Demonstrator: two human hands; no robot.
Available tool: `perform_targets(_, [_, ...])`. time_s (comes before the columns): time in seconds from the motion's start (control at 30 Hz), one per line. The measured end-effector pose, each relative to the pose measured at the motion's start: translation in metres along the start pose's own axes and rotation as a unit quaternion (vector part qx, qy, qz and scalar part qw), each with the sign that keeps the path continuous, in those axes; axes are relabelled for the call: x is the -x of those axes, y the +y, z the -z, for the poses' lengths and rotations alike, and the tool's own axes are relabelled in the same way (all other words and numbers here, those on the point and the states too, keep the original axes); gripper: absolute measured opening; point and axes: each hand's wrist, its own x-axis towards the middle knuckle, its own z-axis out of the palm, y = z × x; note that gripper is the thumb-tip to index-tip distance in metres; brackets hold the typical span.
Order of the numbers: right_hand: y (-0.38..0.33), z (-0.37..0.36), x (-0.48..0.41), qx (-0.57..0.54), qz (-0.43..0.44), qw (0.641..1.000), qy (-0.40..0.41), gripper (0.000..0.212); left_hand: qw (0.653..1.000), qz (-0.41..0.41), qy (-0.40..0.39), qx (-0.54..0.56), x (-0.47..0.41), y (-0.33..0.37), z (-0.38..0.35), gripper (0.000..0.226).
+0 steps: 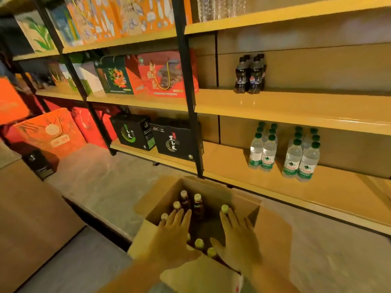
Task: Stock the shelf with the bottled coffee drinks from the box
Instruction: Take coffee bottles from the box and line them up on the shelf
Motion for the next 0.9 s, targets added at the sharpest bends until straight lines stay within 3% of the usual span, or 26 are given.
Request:
perform_targets(0.17, [0.002, -0.025, -0.048, 0.01, -0.074, 0.994, -0.08, 0.085, 0.999, -0.029, -0.039, -0.008, -0.065, -0.039, -0.021, 0.106])
perform_targets(0.3, [0.001, -0.05, -0.071, -0.001, -0.131, 0.987, -0.098, 0.088, 0.996, -0.047, -0.079, 0.003, -0.116, -0.057, -0.042, 0.105])
perform_targets(0.5, [0.009, -0.091, -0.097, -0.041, -0.232, 0.965, -0.113, 0.087, 0.975, -0.075, -0.153, 0.139, -0.197, -0.079, -0.081, 0.111])
perform_targets(0.7, [0.021, -0.12, -0.126, -0.112, -0.324, 0.933, -0.111, 0.094, 0.938, 0.007, -0.22, 0.267, -0.262, -0.084, -0.119, 0.128])
perform_targets(0.8, [0.027, -0.134, -0.14, -0.158, -0.354, 0.918, -0.09, 0.096, 0.923, 0.029, -0.211, 0.32, -0.281, -0.083, -0.137, 0.133])
perform_targets(0.9, [0.033, -0.143, -0.155, -0.237, -0.391, 0.887, -0.068, 0.09, 0.906, 0.049, -0.173, 0.383, -0.295, -0.079, -0.151, 0.122])
